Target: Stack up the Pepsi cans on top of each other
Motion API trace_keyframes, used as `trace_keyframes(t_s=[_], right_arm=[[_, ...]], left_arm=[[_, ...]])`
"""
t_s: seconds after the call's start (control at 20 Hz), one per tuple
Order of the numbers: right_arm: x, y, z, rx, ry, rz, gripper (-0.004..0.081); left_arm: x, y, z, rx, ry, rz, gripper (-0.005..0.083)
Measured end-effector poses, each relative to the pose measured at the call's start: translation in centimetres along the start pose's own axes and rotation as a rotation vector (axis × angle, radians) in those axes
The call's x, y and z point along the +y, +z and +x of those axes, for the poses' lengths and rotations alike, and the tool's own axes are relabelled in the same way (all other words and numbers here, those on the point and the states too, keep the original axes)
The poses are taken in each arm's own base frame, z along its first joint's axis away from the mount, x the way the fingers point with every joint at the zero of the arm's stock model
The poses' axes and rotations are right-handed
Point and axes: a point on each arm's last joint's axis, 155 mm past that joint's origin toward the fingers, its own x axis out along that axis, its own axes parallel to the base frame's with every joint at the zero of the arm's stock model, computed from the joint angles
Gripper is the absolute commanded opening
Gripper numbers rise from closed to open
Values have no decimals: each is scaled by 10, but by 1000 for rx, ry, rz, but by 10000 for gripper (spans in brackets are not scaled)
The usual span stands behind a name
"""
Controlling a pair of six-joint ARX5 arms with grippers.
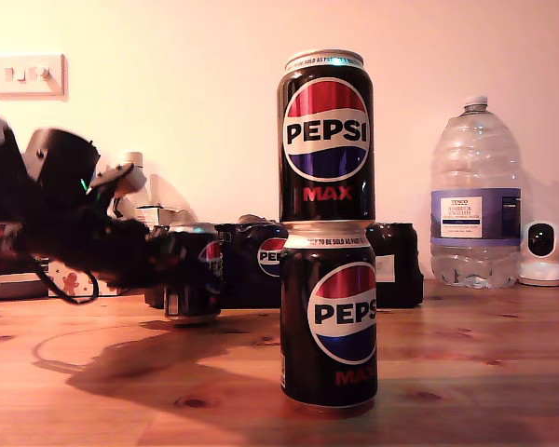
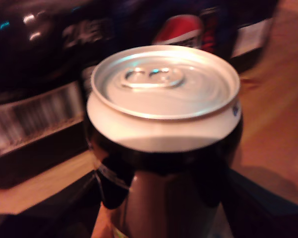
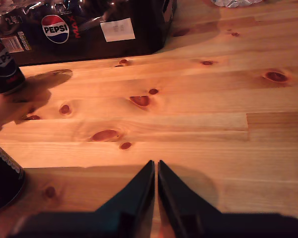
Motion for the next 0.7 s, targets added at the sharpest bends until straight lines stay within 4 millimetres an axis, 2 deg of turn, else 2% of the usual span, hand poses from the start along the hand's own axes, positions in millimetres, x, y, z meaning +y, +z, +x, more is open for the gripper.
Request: trace_keyframes(t_s=[0.35, 0.7], right_arm=[[0, 0, 0, 0, 0, 0, -12], [0, 0, 0, 0, 0, 0, -12]], left_arm=[[-15, 59, -30, -63, -1, 63, 352], [-64, 100, -66, -57, -57, 113, 352]])
